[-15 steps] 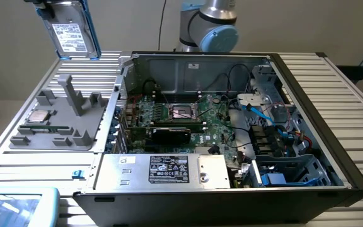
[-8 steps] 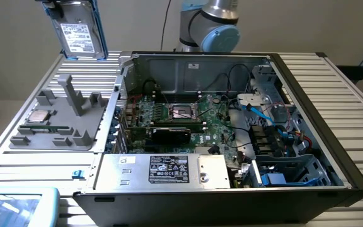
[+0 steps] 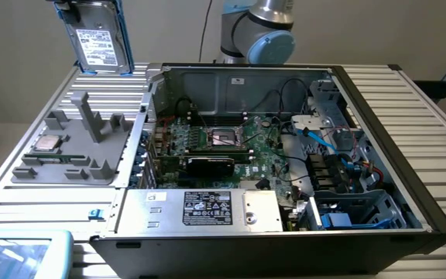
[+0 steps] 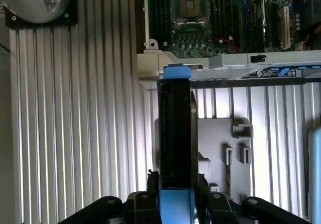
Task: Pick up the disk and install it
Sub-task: 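Pick up the disk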
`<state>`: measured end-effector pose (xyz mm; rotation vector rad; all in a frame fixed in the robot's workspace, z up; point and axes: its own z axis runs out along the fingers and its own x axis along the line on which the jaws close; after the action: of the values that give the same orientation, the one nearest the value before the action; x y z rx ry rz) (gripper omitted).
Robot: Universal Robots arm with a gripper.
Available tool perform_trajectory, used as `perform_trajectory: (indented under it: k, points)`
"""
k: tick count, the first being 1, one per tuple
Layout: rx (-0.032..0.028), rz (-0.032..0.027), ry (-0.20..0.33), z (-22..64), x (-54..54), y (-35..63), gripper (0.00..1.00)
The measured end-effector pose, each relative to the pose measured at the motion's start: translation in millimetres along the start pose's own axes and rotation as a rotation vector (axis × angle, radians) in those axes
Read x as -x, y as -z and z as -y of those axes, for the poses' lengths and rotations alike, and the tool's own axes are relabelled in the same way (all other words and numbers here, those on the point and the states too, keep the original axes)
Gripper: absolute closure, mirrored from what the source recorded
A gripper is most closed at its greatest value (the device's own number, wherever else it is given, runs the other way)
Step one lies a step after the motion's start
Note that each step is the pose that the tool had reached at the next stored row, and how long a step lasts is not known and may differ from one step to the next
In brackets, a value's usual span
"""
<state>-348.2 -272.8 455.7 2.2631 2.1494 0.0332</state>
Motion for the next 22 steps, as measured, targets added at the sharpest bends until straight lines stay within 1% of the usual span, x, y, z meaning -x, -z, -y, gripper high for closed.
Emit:
perform_trajectory:
  k: [2, 10, 17, 22]
  points:
    - [0.0000, 0.0000, 0.000, -5.7, -0.1, -0.1, 0.63]
    - [-0.0012, 0.0000, 0.000, -41.8, 2.5, -0.4, 0.63]
    - [-0.0027, 0.0001, 0.000, -66.9, 12.6, -0.3, 0.63]
    - [-0.0042, 0.0003, 0.000, -81.3, 20.9, 0.7, 0.63]
